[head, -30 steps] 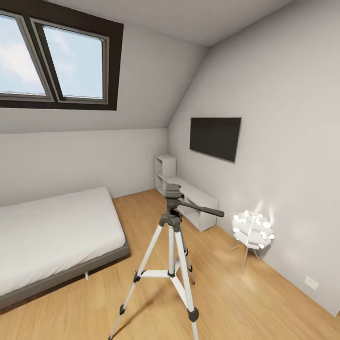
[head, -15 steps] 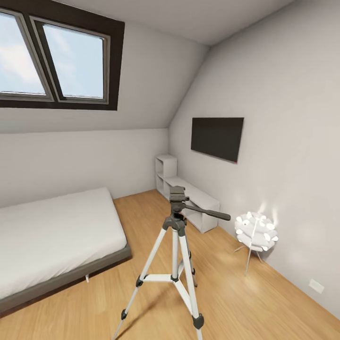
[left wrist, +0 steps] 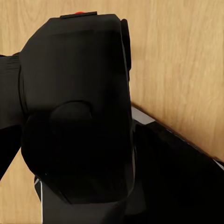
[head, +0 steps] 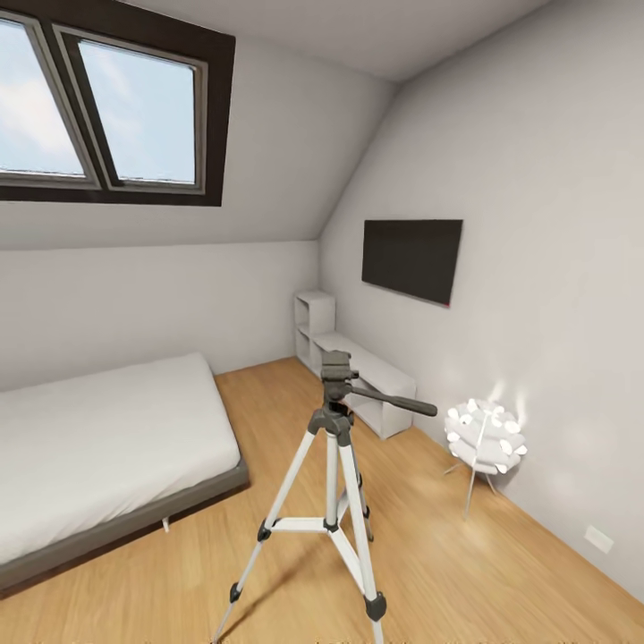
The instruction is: Attach the digital camera to the camera tripod in the bedroom.
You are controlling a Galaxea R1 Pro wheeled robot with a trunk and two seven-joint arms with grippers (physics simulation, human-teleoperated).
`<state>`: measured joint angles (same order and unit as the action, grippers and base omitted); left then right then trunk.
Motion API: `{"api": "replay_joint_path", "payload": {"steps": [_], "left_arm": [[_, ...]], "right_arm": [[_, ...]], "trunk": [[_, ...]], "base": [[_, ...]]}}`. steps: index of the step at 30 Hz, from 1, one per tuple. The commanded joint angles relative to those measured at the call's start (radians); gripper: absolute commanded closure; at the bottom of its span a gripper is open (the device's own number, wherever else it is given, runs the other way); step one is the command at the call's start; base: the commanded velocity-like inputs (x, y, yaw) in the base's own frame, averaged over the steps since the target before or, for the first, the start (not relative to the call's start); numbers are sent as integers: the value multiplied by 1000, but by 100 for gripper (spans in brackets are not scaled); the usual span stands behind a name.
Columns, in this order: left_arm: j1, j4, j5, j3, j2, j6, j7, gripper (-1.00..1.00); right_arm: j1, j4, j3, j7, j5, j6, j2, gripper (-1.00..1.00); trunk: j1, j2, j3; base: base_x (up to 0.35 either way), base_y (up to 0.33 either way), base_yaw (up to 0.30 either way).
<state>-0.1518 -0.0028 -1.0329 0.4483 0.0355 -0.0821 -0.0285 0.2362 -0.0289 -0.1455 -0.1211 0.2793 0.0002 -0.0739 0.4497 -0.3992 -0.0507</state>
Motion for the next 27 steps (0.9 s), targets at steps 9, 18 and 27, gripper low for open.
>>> {"api": "replay_joint_path", "payload": {"steps": [9, 18, 27], "left_arm": [[0, 0, -3, 9, 0, -2, -2, 100], [0, 0, -2, 9, -8, -2, -6, 100], [0, 0, -2, 10, -20, -2, -12, 100]], "right_arm": [[1, -2, -6, -2, 10, 1, 0, -100], [1, -2, -5, -3, 12, 2, -1, -100], [0, -2, -5, -3, 12, 1, -1, -100]], "trunk": [[0, -1, 14], [0, -1, 28], [0, -1, 43]], "base": [[0, 0, 0], [-25, 0, 0], [-89, 0, 0]]}}
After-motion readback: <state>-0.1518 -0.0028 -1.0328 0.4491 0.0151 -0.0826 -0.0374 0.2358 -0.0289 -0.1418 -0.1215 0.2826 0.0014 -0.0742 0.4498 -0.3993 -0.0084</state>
